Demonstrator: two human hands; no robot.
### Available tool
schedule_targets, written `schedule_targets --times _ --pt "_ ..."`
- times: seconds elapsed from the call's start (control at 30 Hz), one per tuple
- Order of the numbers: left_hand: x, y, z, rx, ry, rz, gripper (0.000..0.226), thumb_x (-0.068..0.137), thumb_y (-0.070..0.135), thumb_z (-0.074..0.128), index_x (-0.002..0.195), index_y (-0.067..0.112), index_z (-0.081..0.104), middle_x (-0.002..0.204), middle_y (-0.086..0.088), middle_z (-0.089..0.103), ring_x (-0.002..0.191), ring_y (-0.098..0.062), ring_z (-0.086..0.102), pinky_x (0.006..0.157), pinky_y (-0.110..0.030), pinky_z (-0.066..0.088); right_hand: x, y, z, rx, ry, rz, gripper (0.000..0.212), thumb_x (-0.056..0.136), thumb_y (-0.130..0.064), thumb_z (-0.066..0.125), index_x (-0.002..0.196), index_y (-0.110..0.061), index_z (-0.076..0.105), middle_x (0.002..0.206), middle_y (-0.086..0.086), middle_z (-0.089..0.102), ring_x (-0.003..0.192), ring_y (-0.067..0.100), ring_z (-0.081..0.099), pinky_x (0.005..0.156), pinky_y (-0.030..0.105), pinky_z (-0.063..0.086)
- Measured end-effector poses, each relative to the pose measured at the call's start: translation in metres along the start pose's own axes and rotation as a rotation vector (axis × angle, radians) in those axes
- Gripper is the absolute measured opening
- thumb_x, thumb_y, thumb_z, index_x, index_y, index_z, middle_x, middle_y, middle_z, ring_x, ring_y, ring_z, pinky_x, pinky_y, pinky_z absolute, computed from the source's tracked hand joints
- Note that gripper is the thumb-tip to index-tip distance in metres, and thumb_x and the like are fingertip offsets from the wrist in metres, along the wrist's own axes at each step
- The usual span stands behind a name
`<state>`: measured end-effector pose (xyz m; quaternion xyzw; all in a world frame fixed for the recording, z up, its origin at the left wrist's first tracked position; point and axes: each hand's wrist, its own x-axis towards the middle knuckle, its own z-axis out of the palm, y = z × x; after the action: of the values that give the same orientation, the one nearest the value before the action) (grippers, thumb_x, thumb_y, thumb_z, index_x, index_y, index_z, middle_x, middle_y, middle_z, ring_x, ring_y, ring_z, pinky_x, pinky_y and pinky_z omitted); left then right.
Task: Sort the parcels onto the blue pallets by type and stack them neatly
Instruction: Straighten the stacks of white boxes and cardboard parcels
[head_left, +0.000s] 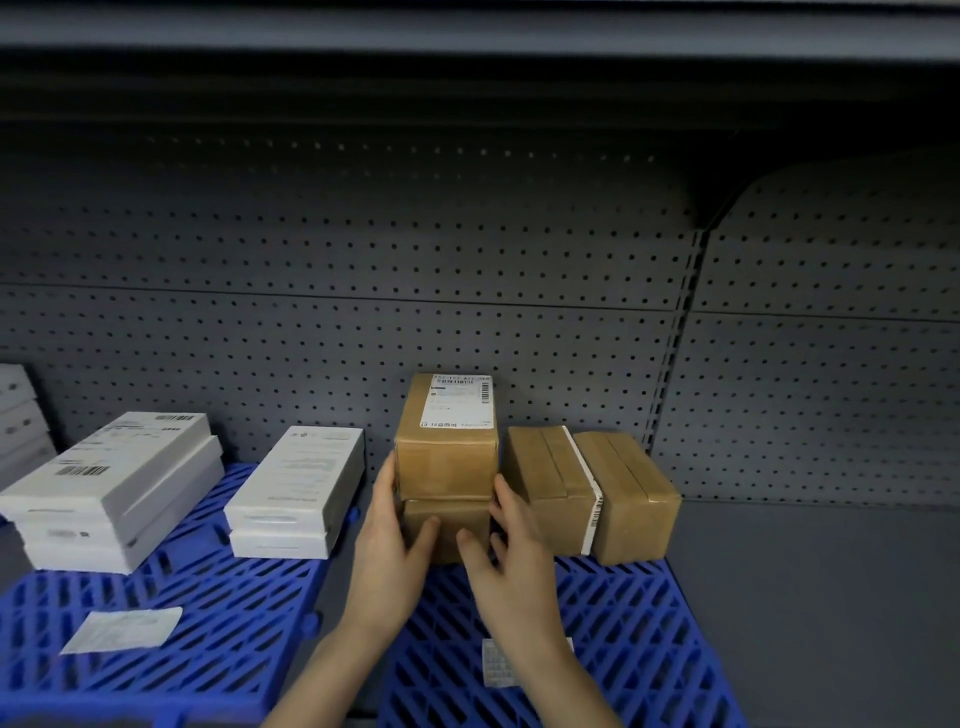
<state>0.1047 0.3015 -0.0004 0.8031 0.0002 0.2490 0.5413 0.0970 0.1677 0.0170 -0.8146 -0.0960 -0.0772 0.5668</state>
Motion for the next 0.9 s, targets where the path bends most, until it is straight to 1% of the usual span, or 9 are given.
schedule_targets --times 0.07,0.23,0.37,0.43,0.5,0.57,0.63,0.77,0.9 --pt "0.000 0.000 -0.005 0.009 0.002 0.008 0.083 0.088 0.005 0.062 0.146 0.042 0.017 0.136 0.015 0.051 0.124 -0.003 0.050 0.102 -0.041 0.047 -0.002 0.000 0.005 -0.011 0.006 -0.012 0.067 0.091 -0.028 0.059 0.148 -0.031 0.025 0.148 -0.014 0.033 0.136 0.002 0.032 0.111 0.032 0.038" --pt "0.000 0.001 -0.014 0.003 -0.013 0.015 0.083 0.088 0.007 0.063 0.146 0.042 0.016 0.133 0.029 0.045 0.123 0.008 0.046 0.104 -0.036 0.045 -0.007 -0.003 0.005 -0.007 0.020 -0.037 0.066 0.091 -0.027 0.060 0.147 -0.034 0.025 0.149 -0.015 0.032 0.136 0.000 0.032 0.112 0.030 0.036" --pt "-0.004 0.008 -0.017 -0.021 0.180 0.044 0.074 0.090 0.019 0.062 0.148 0.035 0.020 0.151 0.014 0.032 0.139 -0.004 0.031 0.112 -0.045 0.035 -0.014 -0.004 -0.016 -0.022 0.068 -0.062 0.064 0.092 -0.033 0.058 0.145 -0.043 0.024 0.148 -0.023 0.031 0.137 -0.002 0.030 0.114 0.031 0.032" --pt "-0.013 0.022 -0.016 -0.018 0.300 0.090 0.064 0.091 0.022 0.060 0.145 0.030 0.027 0.146 0.015 0.035 0.136 -0.007 0.035 0.109 -0.047 0.038 -0.018 -0.003 -0.036 -0.054 0.136 -0.078 0.061 0.092 -0.031 0.058 0.143 -0.043 0.028 0.145 -0.023 0.035 0.135 -0.002 0.032 0.112 0.030 0.035" --pt "-0.023 0.041 -0.009 -0.025 0.356 0.226 0.053 0.091 0.024 0.057 0.140 0.025 0.035 0.140 0.009 0.041 0.132 -0.013 0.040 0.105 -0.048 0.041 -0.021 -0.001 -0.059 -0.088 0.219 -0.108 0.057 0.092 -0.026 0.058 0.141 -0.040 0.033 0.139 -0.022 0.039 0.130 -0.002 0.036 0.108 0.027 0.039" --pt "-0.031 0.059 0.005 0.006 0.316 0.386 0.046 0.089 0.022 0.053 0.134 0.019 0.043 0.135 0.005 0.046 0.128 -0.013 0.044 0.104 -0.042 0.042 -0.018 0.009 -0.081 -0.150 0.302 -0.136 0.054 0.092 -0.026 0.058 0.140 -0.037 0.035 0.135 -0.021 0.039 0.128 -0.002 0.037 0.107 0.029 0.040" --pt "-0.037 0.072 0.023 0.056 0.192 0.477 0.042 0.089 0.023 0.051 0.131 0.017 0.048 0.131 0.007 0.049 0.125 -0.008 0.047 0.101 -0.031 0.043 -0.012 0.021 -0.101 -0.206 0.359 -0.144 0.055 0.091 -0.028 0.059 0.140 -0.035 0.036 0.140 -0.016 0.035 0.132 0.005 0.035 0.109 0.033 0.037" --pt "-0.036 0.079 0.067 0.207 -0.125 0.451 0.047 0.093 0.022 0.055 0.133 0.041 0.039 0.131 0.028 0.042 0.126 0.005 0.041 0.102 -0.019 0.039 0.006 0.045 -0.135 -0.351 0.307 -0.131 0.065 0.086 -0.034 0.066 0.142 -0.038 0.034 0.154 -0.005 0.016 0.142 0.015 0.016 0.113 0.035 0.027" --pt "-0.019 0.068 0.105 0.431 -0.159 0.397 0.056 0.091 0.022 0.058 0.142 0.030 0.036 0.147 0.017 0.034 0.139 -0.003 0.022 0.115 -0.032 0.027 0.022 0.067 -0.149 -0.416 0.150 -0.119 0.078 0.079 -0.046 0.070 0.144 -0.043 0.027 0.157 -0.003 0.001 0.144 0.021 0.009 0.115 0.045 0.027"
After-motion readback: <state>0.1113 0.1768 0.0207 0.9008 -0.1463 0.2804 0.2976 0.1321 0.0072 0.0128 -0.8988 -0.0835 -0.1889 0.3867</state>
